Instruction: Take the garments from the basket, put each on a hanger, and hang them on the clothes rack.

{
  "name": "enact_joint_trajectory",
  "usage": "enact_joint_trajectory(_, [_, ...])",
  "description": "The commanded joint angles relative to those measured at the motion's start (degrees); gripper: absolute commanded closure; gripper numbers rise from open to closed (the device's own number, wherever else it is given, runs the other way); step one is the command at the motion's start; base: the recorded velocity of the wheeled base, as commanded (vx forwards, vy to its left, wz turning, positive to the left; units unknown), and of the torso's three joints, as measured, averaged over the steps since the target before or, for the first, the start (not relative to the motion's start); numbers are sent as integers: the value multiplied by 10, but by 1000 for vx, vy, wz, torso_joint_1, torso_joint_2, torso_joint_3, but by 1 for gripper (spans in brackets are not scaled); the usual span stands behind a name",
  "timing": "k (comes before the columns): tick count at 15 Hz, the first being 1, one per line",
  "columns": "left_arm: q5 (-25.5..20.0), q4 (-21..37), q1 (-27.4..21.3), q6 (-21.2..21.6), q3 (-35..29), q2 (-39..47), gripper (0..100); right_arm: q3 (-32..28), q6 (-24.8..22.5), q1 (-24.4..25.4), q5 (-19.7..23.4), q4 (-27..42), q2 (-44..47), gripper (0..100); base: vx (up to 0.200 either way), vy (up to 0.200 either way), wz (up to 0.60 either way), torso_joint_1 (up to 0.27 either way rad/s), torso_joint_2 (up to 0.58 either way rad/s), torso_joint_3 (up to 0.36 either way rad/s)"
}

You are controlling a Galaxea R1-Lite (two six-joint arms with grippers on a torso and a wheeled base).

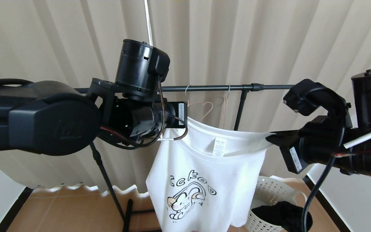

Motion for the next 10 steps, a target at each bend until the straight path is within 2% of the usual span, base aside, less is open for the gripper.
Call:
enact_joint_trajectory(1, [-35,0,3,4,-56,43,100,35,-17,50,1,3,-32,100,0,0,0,0,0,0])
enact_joint_trajectory(3, [-63,1,13,5,-89,57,100,42,-15,101,2,0,-30,100,0,0,0,0,0,0])
enact_joint_trajectory(4, [-69,1,19,11,-109,68,100,41,-3,144,3,-4,-25,100,0,0,0,0,0,0])
enact_joint_trajectory(7, [-82,-1,28,12,-132,74,100,18,83,217,17,-8,19,100,0,0,0,0,0,0])
enact_joint_trajectory(10, [-104,-12,28,9,-142,73,100,-22,177,253,56,-35,71,100,0,0,0,0,0,0])
